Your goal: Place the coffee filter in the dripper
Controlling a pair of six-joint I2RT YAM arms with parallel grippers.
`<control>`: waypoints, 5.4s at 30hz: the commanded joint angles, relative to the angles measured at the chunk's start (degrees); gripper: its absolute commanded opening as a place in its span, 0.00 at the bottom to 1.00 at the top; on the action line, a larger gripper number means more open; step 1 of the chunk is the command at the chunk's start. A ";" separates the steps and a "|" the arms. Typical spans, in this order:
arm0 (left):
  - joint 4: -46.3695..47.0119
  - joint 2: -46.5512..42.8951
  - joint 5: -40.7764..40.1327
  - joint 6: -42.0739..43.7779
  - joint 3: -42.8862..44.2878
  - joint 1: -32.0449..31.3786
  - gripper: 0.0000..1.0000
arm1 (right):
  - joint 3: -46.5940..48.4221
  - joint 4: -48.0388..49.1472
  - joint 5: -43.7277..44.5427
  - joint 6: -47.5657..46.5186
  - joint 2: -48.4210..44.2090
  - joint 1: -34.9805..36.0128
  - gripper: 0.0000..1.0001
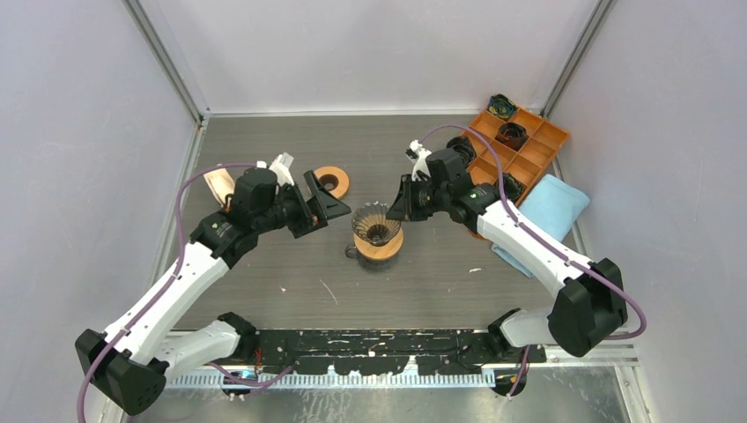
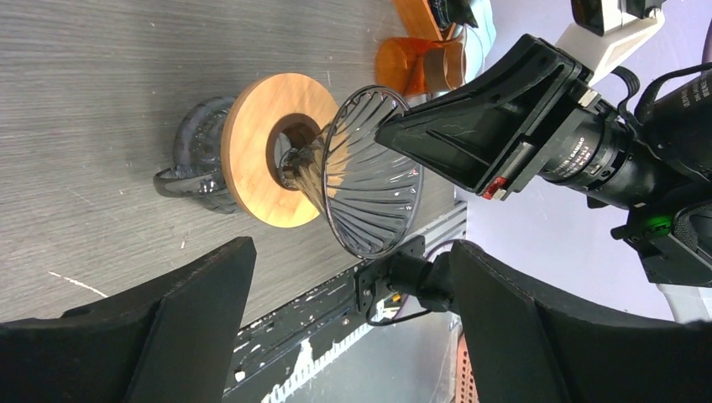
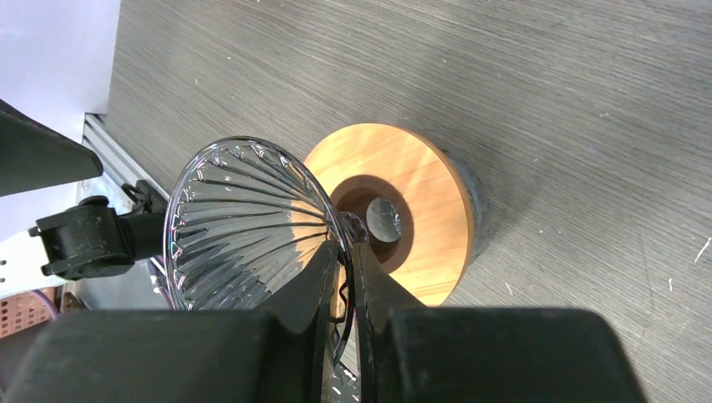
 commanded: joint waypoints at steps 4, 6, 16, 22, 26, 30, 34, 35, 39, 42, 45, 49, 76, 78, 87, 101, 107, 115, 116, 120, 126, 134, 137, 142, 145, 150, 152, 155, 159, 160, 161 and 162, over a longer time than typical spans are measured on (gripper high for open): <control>4.60 2.21 4.57 -0.75 0.68 0.16 0.83 | -0.70 5.42 1.97 0.25 -3.29 0.15 0.01; 5.09 2.62 4.92 -0.69 0.50 0.14 0.82 | -0.72 5.58 2.13 0.25 -3.48 0.12 0.01; 6.49 6.33 6.40 -0.08 0.73 -0.32 0.73 | -0.81 6.57 2.65 0.10 -3.32 0.15 0.01; 7.52 8.95 7.05 0.23 1.31 -0.83 0.66 | -2.32 6.99 1.53 -0.01 -2.82 0.15 0.01; 8.14 10.71 7.53 0.31 1.75 -1.32 0.61 | -3.83 7.73 1.83 -0.18 -3.22 0.20 0.01; 8.82 12.32 7.58 0.36 2.14 -1.97 0.56 | -5.01 8.71 2.13 -0.60 -3.57 0.16 0.00; 9.01 13.79 7.60 0.61 2.33 -2.47 0.52 | -5.89 9.32 2.14 -1.27 -3.67 0.15 0.01; 9.14 14.15 7.53 0.57 2.35 -2.58 0.50 | -5.96 9.37 2.20 -1.39 -3.70 0.15 0.00; 9.26 15.57 7.45 0.83 2.56 -3.08 0.44 | -6.42 9.67 2.32 -1.93 -3.74 0.15 0.01; 9.26 17.05 7.33 1.19 2.76 -3.54 0.39 | -6.57 9.72 2.31 -2.23 -3.72 0.15 0.01; 9.18 18.17 7.29 1.40 2.86 -3.96 0.33 | -6.82 9.72 2.39 -2.38 -3.81 0.15 0.01; 8.70 18.84 6.98 1.90 2.86 -4.38 0.26 | -7.03 9.72 2.49 -2.55 -3.84 0.25 0.01; -0.82 23.87 2.56 8.39 5.07 -6.36 0.03 | -12.45 6.15 6.30 -5.68 2.41 2.44 0.01; -1.40 24.52 2.43 8.69 5.43 -6.49 0.03 | -12.59 5.46 6.34 -5.96 3.22 2.39 0.01; -3.26 26.45 -0.39 9.87 6.46 -8.61 0.03 | -14.35 4.48 8.01 -7.60 4.42 2.52 0.01; -4.75 27.71 -4.45 10.65 5.40 -10.43 0.03 | -15.61 5.88 9.08 -9.32 6.57 2.70 0.01; -5.32 26.22 -5.19 10.57 6.49 -10.40 0.08 | -13.25 3.99 8.46 -8.85 4.98 2.78 0.01; -5.94 24.38 -6.68 10.22 8.66 -10.35 0.15 | -8.04 0.80 8.68 -8.19 3.39 2.70 0.05; -5.94 24.16 -6.89 10.15 8.79 -10.39 0.15 | -7.52 0.45 8.79 -8.11 3.18 2.70 0.06; -6.03 23.45 -7.35 10.00 9.13 -10.35 0.17 | -5.94 0.05 9.12 -7.45 1.58 2.69 0.09; -5.93 22.38 -7.15 9.78 9.22 -10.41 0.21 | -3.44 -0.96 9.08 -6.98 0.39 2.66 0.21; -6.36 20.45 -7.86 9.78 9.71 -10.41 0.35 | -2.09 -0.51 8.58 -5.85 -1.30 2.70 0.34; -6.51 19.27 -8.39 9.86 9.83 -10.32 0.46 | -0.89 -0.27 8.42 -5.41 -2.60 2.69 0.39; -7.52 16.98 -9.61 10.35 10.76 -10.28 0.57 | 1.66 -0.60 7.99 -5.11 -3.49 2.69 0.48; -8.84 15.56 -10.55 11.05 11.26 -9.74 0.62 | 2.84 -1.40 7.81 -5.38 -3.72 2.68 0.53; -13.97 10.44 -15.88 13.40 11.67 -8.29 0.69 | 5.59 -5.32 11.98 -8.00 -5.85 2.59 0.63; -16.32 8.03 -18.48 14.21 11.44 -6.92 0.71 | 5.73 -5.82 14.26 -8.87 -7.70 2.61 0.69; -19.94 4.16 -21.66 15.37 11.25 -4.02 0.73 | 4.95 -5.97 18.13 -9.98 -10.84 2.54 0.75; -23.53 0.74 -25.00 17.65 11.79 0.63 0.75 | 3.76 -5.92 22.34 -11.04 -14.49 2.43 0.81; -24.25 0.25 -25.66 18.21 12.11 1.69 0.76 | 3.48 -5.94 23.54 -11.34 -15.47 2.44 0.82; -24.86 -0.10 -26.33 18.84 12.42 2.80 0.76 | 3.14 -5.88 24.61 -11.68 -16.35 2.44 0.84; -25.37 -0.22 -26.93 19.54 12.96 3.81 0.77 | 2.73 -5.84 25.91 -12.06 -17.22 2.42 0.86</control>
